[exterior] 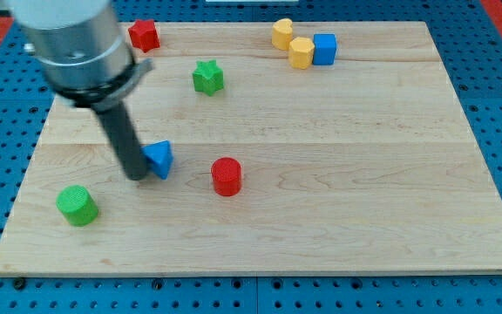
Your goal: Push the blue triangle below the yellow heart
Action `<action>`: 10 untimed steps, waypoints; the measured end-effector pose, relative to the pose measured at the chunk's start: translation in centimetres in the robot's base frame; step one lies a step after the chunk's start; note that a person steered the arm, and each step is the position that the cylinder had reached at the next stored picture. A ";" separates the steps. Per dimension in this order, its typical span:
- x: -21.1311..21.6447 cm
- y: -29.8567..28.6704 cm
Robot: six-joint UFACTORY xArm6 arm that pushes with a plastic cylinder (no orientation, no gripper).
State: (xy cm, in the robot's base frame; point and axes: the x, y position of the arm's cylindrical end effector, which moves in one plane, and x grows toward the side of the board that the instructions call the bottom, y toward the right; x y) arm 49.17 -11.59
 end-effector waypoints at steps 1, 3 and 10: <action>-3.2 6.4; -5.3 10.1; -12.9 10.8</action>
State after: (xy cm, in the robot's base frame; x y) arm 36.25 -0.81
